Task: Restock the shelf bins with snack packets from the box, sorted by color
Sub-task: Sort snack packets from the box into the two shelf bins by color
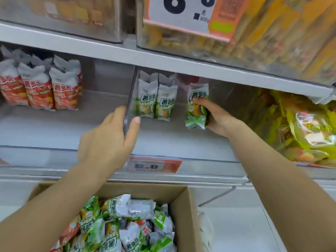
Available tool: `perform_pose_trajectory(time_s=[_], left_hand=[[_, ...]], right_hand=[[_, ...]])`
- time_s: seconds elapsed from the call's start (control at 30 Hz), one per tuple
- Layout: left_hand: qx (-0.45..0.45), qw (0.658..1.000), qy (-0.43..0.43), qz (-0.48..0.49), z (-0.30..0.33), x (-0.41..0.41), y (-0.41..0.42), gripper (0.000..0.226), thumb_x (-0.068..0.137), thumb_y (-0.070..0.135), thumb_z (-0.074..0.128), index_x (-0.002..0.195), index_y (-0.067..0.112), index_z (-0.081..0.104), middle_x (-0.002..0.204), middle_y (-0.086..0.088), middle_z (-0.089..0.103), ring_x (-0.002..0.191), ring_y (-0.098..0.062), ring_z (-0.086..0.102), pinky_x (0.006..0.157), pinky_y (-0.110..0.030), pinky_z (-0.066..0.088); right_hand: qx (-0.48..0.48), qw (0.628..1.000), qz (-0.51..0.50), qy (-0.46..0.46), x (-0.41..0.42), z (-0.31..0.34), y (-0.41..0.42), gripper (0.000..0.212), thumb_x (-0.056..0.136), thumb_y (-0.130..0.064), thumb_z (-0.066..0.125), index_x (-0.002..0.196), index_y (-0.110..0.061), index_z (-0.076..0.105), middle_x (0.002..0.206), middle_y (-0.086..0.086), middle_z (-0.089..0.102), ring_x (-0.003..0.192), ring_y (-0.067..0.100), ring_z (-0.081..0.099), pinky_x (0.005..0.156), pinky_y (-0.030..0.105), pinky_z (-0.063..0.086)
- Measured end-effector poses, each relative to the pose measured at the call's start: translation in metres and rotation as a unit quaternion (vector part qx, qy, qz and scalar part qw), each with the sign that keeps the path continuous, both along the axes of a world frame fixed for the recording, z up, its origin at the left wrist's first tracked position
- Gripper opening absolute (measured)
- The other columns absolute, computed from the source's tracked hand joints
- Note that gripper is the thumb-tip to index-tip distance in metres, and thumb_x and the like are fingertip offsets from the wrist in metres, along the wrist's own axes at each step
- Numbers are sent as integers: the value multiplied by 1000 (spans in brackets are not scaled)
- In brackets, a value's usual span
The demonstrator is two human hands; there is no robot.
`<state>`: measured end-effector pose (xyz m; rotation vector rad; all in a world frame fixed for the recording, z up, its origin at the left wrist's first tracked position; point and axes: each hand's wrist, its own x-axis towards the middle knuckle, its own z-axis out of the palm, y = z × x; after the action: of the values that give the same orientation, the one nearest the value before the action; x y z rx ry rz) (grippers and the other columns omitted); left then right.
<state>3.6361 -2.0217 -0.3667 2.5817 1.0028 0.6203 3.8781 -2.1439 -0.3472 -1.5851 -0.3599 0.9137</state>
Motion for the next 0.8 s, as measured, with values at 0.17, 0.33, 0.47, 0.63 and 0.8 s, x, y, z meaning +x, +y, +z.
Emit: perform_pose_trajectory(time_s=[0.17,0.33,0.47,0.63,0.8], left_hand=[[33,999,-19,-5,1,1,-1,48,94,53,21,121,24,49,90,1,60,68,-33,57,49,-28,26],[31,999,-20,17,1,3,-2,36,99,46,25,116,25,49,66,15,34,60,-20,36,48,-25,18],[29,999,-19,16,1,2,-3,34,99,46,26,115,24,48,65,17,33,58,-21,37,48,-25,19],[37,999,-17,15,1,0,-1,41,95,49,22,117,26,48,64,14,33,58,-22,38,48,-23,19],[44,999,-18,13,1,1,-1,45,92,48,21,119,25,49,64,14,34,61,-22,40,48,-25,19]], right_hand=[[40,998,28,-27,26,-22,30,58,73,-30,78,122,-9,54,114,9,66,107,22,65,94,37,51],[45,997,56,-41,37,-26,39,46,75,-25,77,115,-12,57,115,8,68,106,22,66,85,31,55],[-16,990,54,-126,37,-33,38,24,84,-22,71,99,-21,53,101,1,66,99,18,63,87,29,52],[-98,964,77,-236,42,-35,26,39,78,-45,73,112,-33,58,106,-14,66,100,5,60,86,21,43],[-222,932,107,-264,43,-32,9,65,57,-82,57,108,-41,62,108,-17,65,95,9,62,75,27,40]])
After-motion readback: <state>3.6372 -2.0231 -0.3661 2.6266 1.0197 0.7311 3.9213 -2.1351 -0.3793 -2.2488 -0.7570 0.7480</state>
